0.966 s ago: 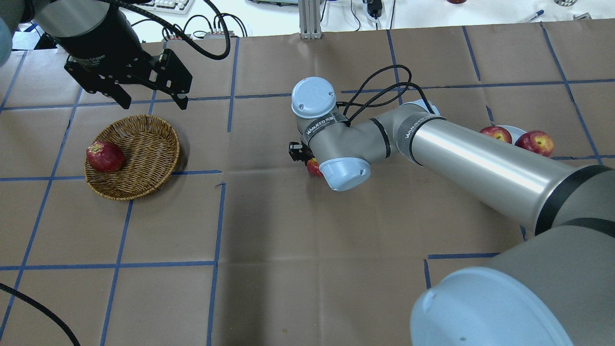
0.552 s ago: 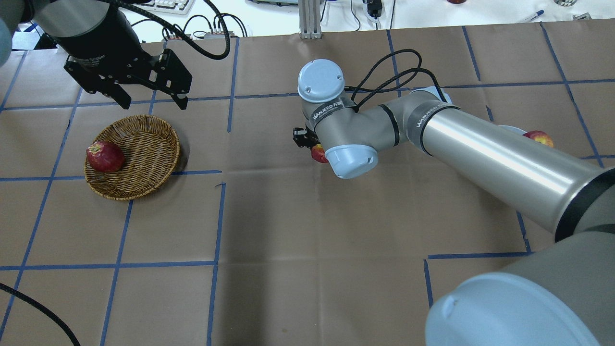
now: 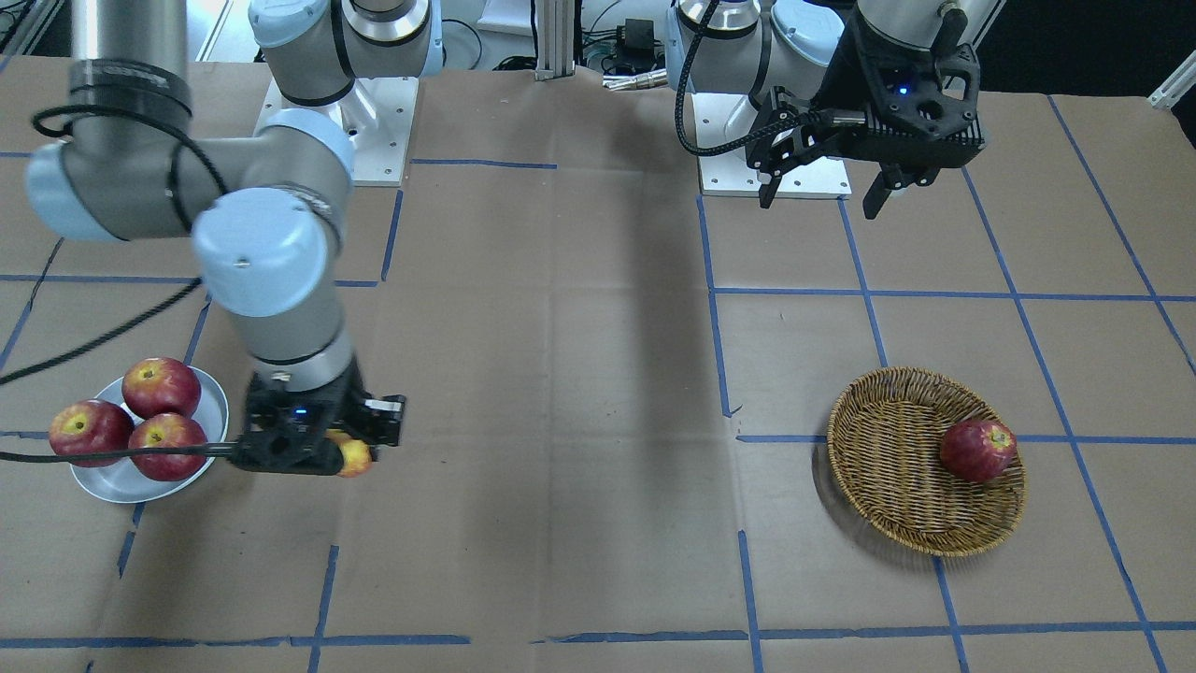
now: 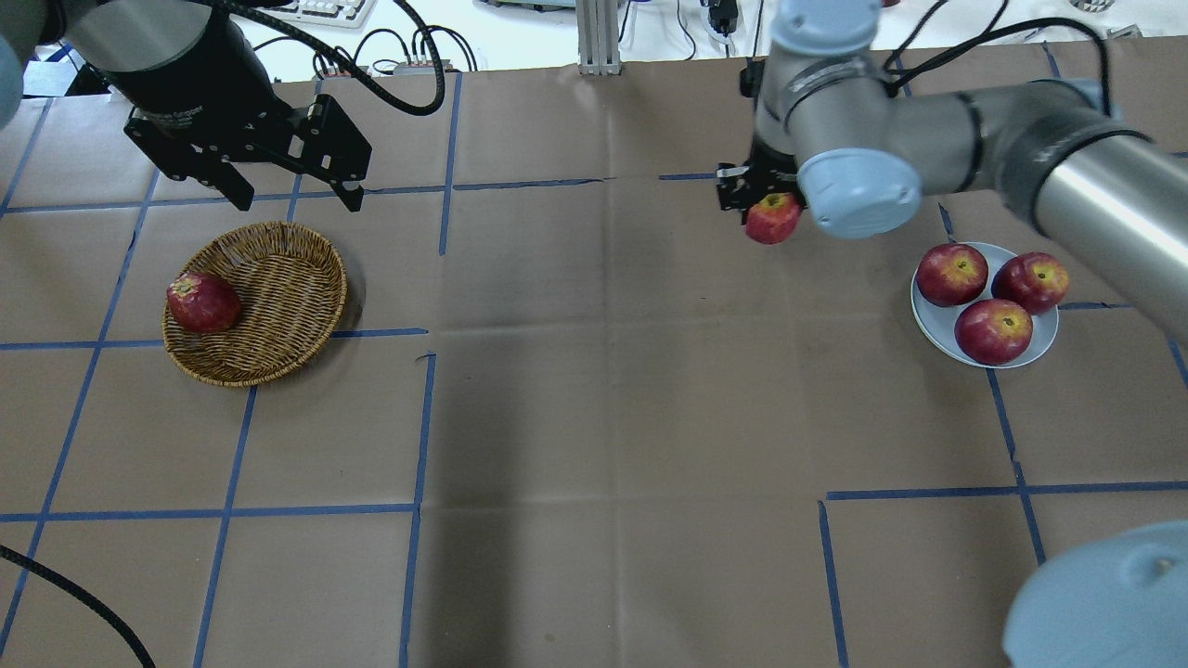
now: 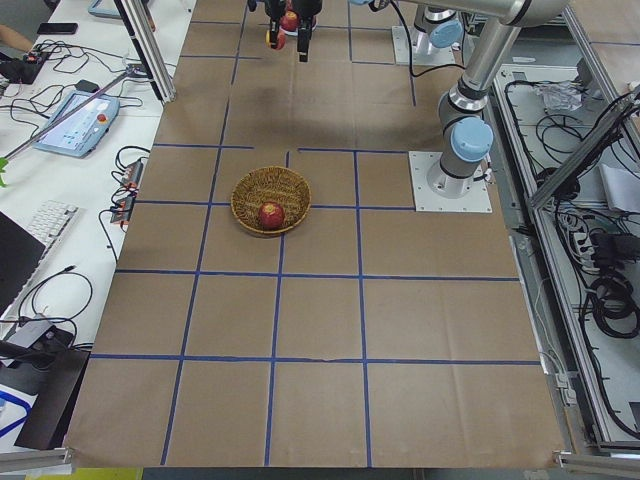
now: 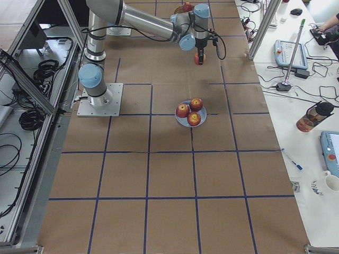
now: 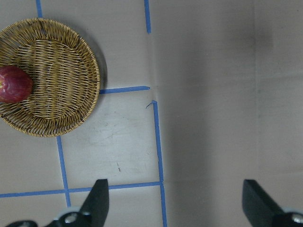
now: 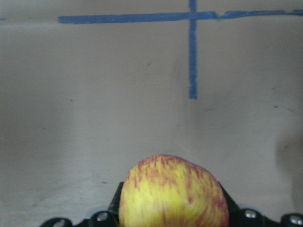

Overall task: Transfer apple from basket to plate
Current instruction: 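Lift the apple with the right gripper and carry it over the white plate, then lower the apple onto the plate and open the right gripper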

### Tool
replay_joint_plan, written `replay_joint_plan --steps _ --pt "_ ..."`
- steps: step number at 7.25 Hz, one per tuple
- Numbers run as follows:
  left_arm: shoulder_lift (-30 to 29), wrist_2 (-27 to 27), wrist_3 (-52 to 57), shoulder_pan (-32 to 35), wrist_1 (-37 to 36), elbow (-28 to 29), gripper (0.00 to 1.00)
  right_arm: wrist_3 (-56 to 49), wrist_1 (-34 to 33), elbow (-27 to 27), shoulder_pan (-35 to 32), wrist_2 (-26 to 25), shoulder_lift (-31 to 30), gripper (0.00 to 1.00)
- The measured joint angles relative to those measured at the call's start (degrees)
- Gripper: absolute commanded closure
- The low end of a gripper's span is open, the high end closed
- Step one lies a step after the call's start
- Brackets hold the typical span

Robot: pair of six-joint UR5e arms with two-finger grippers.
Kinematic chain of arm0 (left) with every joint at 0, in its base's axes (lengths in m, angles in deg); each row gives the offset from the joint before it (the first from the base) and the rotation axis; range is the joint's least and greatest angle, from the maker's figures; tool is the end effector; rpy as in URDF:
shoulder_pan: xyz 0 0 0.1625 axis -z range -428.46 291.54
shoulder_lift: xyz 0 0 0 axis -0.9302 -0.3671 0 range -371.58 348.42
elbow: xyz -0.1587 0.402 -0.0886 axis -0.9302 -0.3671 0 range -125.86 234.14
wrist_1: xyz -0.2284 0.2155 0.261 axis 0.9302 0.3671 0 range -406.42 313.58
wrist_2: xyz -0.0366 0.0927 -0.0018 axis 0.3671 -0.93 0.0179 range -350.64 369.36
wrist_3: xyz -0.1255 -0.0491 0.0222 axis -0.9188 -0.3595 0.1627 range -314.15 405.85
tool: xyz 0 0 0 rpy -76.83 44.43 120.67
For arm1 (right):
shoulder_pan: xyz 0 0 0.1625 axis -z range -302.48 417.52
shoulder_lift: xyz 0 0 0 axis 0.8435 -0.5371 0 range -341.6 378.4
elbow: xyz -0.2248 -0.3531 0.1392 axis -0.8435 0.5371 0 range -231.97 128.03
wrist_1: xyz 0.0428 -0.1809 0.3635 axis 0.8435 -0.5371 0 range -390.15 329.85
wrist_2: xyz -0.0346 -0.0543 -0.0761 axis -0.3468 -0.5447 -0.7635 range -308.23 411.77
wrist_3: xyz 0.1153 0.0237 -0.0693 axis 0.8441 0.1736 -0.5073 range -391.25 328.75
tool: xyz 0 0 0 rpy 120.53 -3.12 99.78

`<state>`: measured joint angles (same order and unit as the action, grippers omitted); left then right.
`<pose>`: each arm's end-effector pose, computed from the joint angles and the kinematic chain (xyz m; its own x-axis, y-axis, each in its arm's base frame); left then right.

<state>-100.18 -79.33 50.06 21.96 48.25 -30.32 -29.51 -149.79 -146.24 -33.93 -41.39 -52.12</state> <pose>-0.1401 -0.4763 0.5178 -0.9965 0.0818 0.0198 0.0809 0.9959 -0.0413 0.1412 -0.6102 0.2976 -0.9986 0.0107 0.0517 0.0052 0.9945 -0.1042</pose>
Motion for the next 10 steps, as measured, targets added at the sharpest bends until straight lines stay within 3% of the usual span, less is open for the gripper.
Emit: replay_joint_plan --steps 3,5,10 --pt "0.00 -0.05 0.00 0.02 0.24 -0.06 0.01 -22.81 3.87 -1.98 16.25 0.34 -3.10 0.37" --pt "0.00 0.00 0.00 0.02 0.27 -0.08 0.01 -32.22 3.73 -5.58 23.66 0.55 -3.33 0.36" --pt "1.11 0.01 0.24 0.07 0.84 -0.05 0.01 -35.74 2.51 -8.35 27.01 1.01 -1.52 0.36"
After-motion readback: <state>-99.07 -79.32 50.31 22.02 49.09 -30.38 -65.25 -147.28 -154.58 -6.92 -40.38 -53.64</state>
